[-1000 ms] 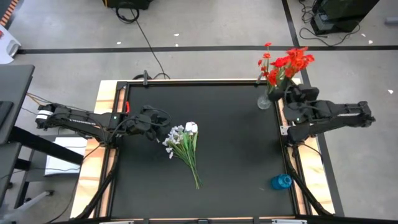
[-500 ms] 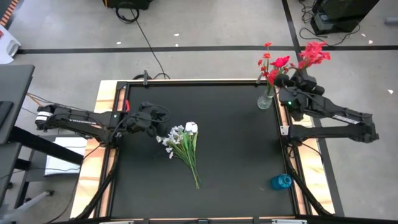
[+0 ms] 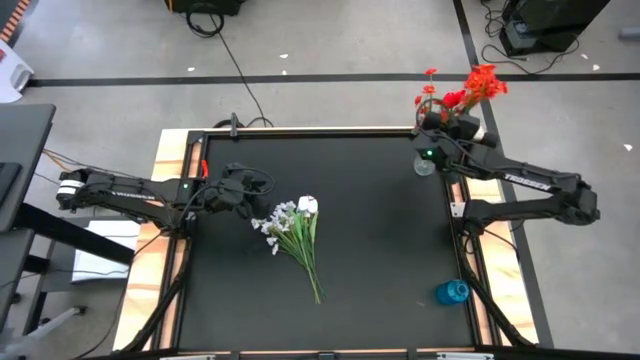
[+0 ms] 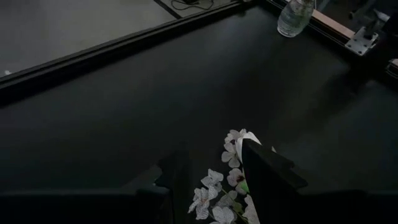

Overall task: Sort flowers into vase by color
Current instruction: Put the red flowers into the transparent vase

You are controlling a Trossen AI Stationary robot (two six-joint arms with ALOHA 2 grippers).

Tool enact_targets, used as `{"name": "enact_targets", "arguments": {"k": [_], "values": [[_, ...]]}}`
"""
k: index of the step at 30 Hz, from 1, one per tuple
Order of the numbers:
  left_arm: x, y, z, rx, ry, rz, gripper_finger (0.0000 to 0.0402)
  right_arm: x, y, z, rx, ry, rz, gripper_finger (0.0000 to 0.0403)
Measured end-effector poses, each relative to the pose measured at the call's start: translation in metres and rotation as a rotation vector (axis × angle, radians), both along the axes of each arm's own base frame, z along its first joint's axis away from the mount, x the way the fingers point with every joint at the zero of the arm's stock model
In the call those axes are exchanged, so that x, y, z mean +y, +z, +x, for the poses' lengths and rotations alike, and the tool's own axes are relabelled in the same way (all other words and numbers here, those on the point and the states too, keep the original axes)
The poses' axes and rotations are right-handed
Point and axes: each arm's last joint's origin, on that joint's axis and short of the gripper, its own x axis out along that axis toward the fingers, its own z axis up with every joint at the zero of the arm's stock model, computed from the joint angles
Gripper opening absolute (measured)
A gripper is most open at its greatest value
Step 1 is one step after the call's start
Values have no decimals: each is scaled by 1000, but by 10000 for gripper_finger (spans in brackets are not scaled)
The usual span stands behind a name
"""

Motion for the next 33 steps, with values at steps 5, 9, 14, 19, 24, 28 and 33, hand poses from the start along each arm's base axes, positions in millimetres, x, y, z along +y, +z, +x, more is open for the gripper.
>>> {"name": "enact_targets", "arguments": {"k": [5,9,14,19,24,28,33], "values": [[0,0,0,0,-1,0,144,-3,-3,7,35,-1,16,29],[0,0,0,0,-3,-1,144,-3,-3,7,47,-1,21,36],[0,0,0,26,-28,34,144,-3,-2,6,20,52,58,39],[0,0,0,40,-43,53,144,-2,-4,8,32,114,115,40],[0,0,0,57,-58,75,144,-2,-4,9,46,145,146,55],[0,0,0,56,-58,75,144,-2,-4,9,29,190,177,80],[-1,0,0,49,-65,57,144,0,-2,7,-13,261,218,129]]}}
